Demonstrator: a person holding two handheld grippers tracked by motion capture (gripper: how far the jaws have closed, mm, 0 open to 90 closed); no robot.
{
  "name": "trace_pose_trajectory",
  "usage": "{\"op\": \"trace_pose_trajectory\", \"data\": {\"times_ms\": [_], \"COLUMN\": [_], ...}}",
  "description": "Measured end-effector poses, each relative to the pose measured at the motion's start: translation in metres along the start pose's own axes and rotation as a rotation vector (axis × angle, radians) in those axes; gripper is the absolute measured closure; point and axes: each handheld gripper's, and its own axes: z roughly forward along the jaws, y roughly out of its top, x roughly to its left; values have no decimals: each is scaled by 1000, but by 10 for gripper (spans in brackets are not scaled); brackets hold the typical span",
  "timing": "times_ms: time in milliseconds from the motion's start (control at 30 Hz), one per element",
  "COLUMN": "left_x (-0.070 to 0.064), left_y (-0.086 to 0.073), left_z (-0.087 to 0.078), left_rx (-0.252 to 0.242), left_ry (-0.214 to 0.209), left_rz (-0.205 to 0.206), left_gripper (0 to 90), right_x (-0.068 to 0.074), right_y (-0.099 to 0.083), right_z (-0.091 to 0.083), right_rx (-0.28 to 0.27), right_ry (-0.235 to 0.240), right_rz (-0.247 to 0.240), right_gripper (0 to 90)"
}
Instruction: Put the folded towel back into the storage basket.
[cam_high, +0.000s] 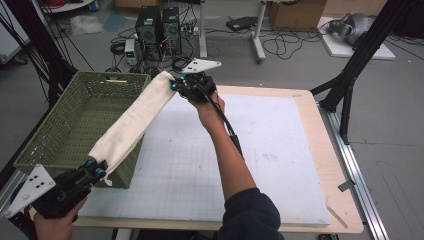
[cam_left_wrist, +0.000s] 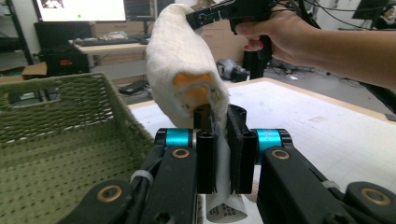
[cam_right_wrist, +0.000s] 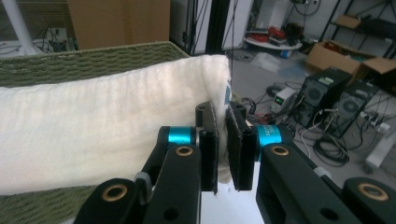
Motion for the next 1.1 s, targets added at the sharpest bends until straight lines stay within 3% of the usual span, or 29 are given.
{"op": "trace_pose_trajectory", "data": {"times_ms": [767,967,1100], "left_x": [38,50,53], "left_y": [7,7,7], "left_z": [-30,-40,-41], "left_rx": [-14,-14,2], "left_ry": [195,233,247], "left_rz": [-29,-54,-47], "left_gripper": [830,830,830], "right_x": [29,36,40], "right_y": [36,42,43], "right_z": [88,100,108], "right_rx": [24,20,33], "right_ry": [50,57,54], "right_rz": [-19,-23,-32], "right_gripper": [838,837,837]}}
